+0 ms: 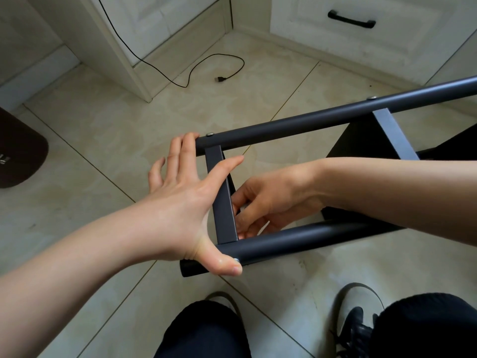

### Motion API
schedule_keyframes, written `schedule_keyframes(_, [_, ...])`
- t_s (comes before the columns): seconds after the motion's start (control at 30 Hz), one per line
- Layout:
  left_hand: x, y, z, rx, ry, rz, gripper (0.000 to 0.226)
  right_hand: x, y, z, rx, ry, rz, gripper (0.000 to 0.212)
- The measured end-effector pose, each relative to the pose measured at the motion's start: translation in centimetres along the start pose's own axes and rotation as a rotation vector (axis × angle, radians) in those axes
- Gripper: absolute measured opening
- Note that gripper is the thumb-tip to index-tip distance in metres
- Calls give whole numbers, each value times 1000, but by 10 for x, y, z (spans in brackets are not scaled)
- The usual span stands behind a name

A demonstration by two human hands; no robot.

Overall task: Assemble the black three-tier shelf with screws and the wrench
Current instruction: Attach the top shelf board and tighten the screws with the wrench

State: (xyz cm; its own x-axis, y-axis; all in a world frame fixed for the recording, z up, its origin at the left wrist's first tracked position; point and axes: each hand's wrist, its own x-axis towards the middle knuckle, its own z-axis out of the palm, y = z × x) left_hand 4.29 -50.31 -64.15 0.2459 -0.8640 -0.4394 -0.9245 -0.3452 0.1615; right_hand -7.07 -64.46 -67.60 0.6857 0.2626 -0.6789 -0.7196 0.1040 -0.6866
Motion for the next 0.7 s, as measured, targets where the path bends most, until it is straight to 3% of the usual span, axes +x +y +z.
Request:
schedule_keyframes(0.17, [-1,1,-1,-12,-8,2,143,-1,0,-1,-98,11,-29,32])
schedule_keyframes(0.43, [-1,2,-2,-19,-8,1,142,1,0,-3,19,1,-21,7])
schedule_keyframes(0.7, [-2,2,-2,-32,-13,5,144,0,-3,-3,-105,43,-46,28])
